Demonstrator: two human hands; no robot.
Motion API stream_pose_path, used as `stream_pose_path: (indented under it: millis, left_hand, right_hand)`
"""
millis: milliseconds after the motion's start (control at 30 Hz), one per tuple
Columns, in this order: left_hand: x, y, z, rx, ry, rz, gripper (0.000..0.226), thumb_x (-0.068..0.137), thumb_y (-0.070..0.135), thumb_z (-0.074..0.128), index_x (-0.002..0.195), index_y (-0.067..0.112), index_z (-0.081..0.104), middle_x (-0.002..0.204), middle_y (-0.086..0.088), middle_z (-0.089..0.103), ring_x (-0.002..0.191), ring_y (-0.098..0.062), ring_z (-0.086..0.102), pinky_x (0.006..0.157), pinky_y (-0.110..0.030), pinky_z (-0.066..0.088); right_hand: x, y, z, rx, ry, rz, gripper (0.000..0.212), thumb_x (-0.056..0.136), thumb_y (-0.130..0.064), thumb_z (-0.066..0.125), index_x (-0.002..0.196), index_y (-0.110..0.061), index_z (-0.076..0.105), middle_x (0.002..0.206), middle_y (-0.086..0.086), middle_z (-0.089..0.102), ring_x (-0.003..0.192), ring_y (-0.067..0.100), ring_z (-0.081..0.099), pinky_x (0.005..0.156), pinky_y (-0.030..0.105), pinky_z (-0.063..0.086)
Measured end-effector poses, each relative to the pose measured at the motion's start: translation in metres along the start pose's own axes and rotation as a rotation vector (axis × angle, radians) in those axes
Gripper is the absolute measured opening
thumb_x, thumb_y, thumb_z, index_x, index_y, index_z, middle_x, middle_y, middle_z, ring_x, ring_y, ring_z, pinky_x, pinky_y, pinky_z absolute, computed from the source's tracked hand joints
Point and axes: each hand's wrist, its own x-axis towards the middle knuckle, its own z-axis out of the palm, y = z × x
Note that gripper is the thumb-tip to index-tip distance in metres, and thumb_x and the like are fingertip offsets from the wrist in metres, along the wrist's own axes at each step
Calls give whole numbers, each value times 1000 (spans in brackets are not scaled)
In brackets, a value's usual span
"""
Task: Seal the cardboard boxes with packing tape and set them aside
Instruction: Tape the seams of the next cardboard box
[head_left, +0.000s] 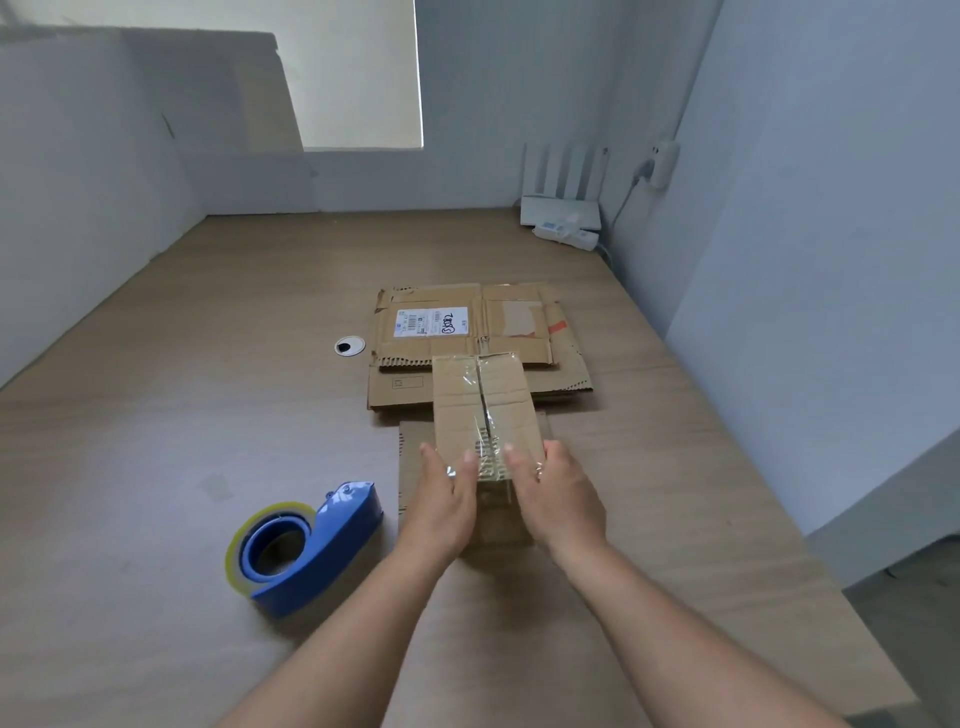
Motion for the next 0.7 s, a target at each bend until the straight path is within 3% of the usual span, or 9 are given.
stream_pose_path:
  millis: [100,167,233,333,400,433,500,600,700]
  left_hand:
    - [9,-3,6,-32,63,-145,70,98,54,28,154,18,5,156,-7,27,142,-28,29,113,-48,30]
    - [9,-5,7,-30,107,-134,62,101,47,27,153,16,14,153,-7,34,139,-28,33,112,-46,31]
    - [7,-2,7,-29,123,-109,52,103,41,23,149,17,28,147,-5,42,135,-25,39,110,-41,33]
    - [9,2,2,-74,109,-143,48,104,40,20,148,23,30,147,-3,42,135,-24,38,111,-40,32]
    - [11,3,-4,-75,73,-157,54,103,45,18,154,30,8,156,-3,29,140,-27,32,114,-45,28]
    - [11,4,-8,-60,28,-122,58,101,49,18,153,34,-3,158,-1,22,141,-28,30,114,-44,28]
    - [8,8,-16,93,-114,-3,65,95,57,19,149,41,-13,159,2,19,140,-28,33,111,-38,30]
    - [4,13,-28,545,-261,121,68,94,62,25,150,43,-7,143,-2,49,125,-25,51,94,-29,39]
    - [11,15,-33,982,-197,203,72,94,63,27,150,39,-11,123,-9,62,107,-27,60,81,-31,44]
  right_hand:
    - [1,-12,5,-150,1,58,68,82,-71,47,114,-11,42,122,9,55,116,30,53,84,37,43]
    - [7,-10,5,-144,-7,61,55,88,-62,48,109,-11,44,120,11,57,114,31,53,83,37,43]
    - [18,-3,-1,-77,-19,46,34,96,-48,44,85,-16,46,109,13,62,102,32,57,77,35,41]
    - [31,10,-15,-40,-60,-40,39,101,-32,38,64,-19,36,86,12,58,86,29,52,67,33,31]
    - [36,15,-26,41,-132,-97,32,102,-30,37,76,-17,52,92,8,59,92,27,53,69,32,32]
    - [36,16,-32,81,-203,-117,29,101,-37,39,101,-15,59,106,7,62,104,28,55,78,31,38]
    - [35,9,-43,-126,-328,-214,71,89,-63,44,145,-22,32,135,6,55,122,29,52,96,37,41]
    - [35,-2,-43,-694,-284,-467,90,75,-81,41,143,-24,23,124,10,61,111,30,58,82,38,44]
    - [39,-1,-39,-752,-251,-606,79,83,-73,40,138,-18,27,115,12,63,104,30,60,73,36,41]
